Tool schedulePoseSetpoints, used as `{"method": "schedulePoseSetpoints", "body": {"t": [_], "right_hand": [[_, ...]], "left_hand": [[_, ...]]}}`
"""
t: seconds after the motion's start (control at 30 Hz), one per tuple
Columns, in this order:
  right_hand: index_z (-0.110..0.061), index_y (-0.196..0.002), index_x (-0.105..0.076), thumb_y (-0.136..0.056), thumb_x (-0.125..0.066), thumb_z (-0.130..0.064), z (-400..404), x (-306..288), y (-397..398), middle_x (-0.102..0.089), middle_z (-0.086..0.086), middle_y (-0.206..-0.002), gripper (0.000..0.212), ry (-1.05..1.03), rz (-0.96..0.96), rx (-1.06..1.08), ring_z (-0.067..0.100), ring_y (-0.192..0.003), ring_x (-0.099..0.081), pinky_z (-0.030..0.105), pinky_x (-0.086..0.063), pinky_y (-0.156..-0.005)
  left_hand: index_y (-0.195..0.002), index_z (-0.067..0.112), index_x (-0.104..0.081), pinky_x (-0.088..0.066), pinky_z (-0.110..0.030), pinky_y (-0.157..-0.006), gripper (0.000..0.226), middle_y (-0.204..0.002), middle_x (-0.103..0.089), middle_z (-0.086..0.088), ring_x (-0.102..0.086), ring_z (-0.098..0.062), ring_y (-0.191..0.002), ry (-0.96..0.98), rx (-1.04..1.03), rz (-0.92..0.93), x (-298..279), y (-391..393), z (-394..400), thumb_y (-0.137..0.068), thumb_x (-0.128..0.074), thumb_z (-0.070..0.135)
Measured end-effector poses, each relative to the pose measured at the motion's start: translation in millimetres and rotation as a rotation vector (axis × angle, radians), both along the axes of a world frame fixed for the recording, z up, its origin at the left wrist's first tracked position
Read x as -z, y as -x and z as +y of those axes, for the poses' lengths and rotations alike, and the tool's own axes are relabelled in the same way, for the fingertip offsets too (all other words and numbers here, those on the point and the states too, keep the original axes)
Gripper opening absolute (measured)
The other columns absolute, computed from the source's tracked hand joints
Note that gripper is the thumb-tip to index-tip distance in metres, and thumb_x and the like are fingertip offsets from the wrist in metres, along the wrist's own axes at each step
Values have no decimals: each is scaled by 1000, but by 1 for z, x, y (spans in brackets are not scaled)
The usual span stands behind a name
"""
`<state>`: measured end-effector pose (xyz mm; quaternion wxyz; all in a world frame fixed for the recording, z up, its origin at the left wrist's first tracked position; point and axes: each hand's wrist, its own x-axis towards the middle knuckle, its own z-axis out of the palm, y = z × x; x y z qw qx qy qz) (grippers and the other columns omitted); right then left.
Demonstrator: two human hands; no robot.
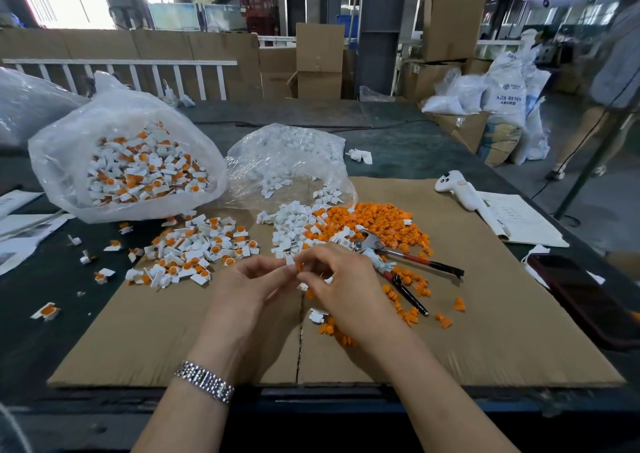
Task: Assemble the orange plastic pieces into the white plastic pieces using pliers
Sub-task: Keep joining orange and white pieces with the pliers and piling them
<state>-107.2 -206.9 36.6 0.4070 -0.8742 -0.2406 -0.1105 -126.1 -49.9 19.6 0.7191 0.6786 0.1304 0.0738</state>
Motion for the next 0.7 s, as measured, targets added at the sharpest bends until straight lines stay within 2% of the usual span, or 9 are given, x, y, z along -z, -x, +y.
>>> {"method": "schedulePoseSetpoints", "body": {"t": [0.07,0.17,0.23,0.3,0.37,0.43,0.53,0.6,0.7], "right_hand": [[-23,-116,-70,-92,-72,-18,-4,1,-2,-66,-10,-97,25,-45,50,-13,3,-91,-61,16,-51,-85],[-24,-123,-65,-95,-68,-29,-21,0,-16,-62,-11,-104,28,2,93,109,1,-94,-59,19,-51,-87],[-20,-129,-59,-97,-62,-38,-39,1,-32,-57,0,-121,37,259,107,318,13,-109,-55,35,-48,-98],[-15,-134,-51,-96,-57,-49,-56,3,-46,-49,10,-133,51,561,184,498,27,-124,-48,47,-41,-105],[-12,-134,-49,-94,-57,-56,-69,7,-56,-48,13,-137,60,706,303,521,32,-129,-45,51,-37,-105],[-12,-127,-51,-93,-58,-57,-76,9,-62,-52,12,-130,57,770,344,475,31,-123,-49,50,-38,-102],[-16,-104,-52,-95,-58,-48,-76,6,-63,-57,8,-114,34,815,260,435,27,-106,-54,45,-41,-94],[-15,-101,-52,-98,-53,-44,-75,1,-61,-54,7,-105,29,788,235,425,24,-93,-54,37,-44,-79],[-14,-90,-53,-100,-48,-41,-70,-16,-53,-53,1,-84,29,600,226,401,16,-67,-48,29,-32,-53]], "left_hand": [[-78,21,-83,-60,-34,-76,14,-86,-80,-7,-77,-22,-87,48,5,23,-2,1,-2,-67,-87,28],[-78,8,-81,-61,-31,-60,15,-87,-78,-19,-78,-28,-75,291,26,62,-5,5,-6,-66,-86,15],[-79,5,-80,-60,-31,-56,10,-87,-77,-23,-76,-29,-69,387,22,90,-6,6,-5,-70,-85,7],[-76,9,-81,-58,-30,-55,7,-89,-77,-23,-75,-25,-71,343,12,102,-4,2,-2,-70,-85,8],[-75,14,-82,-57,-28,-59,7,-90,-78,-22,-75,-23,-75,296,17,105,-2,-2,0,-69,-84,11],[-74,17,-83,-56,-26,-62,9,-88,-78,-19,-76,-21,-76,300,31,103,-1,-4,1,-66,-84,13],[-74,14,-82,-54,-21,-52,12,-86,-78,-14,-76,-19,-74,322,37,95,0,-6,2,-62,-85,16],[-81,8,-80,-52,-19,-48,20,-84,-78,-12,-76,-18,-70,359,33,92,0,-8,3,-62,-84,14],[-93,2,-73,-49,-18,-46,33,-81,-77,-10,-75,-16,-66,410,46,75,-4,-10,2,-63,-82,12]]}}
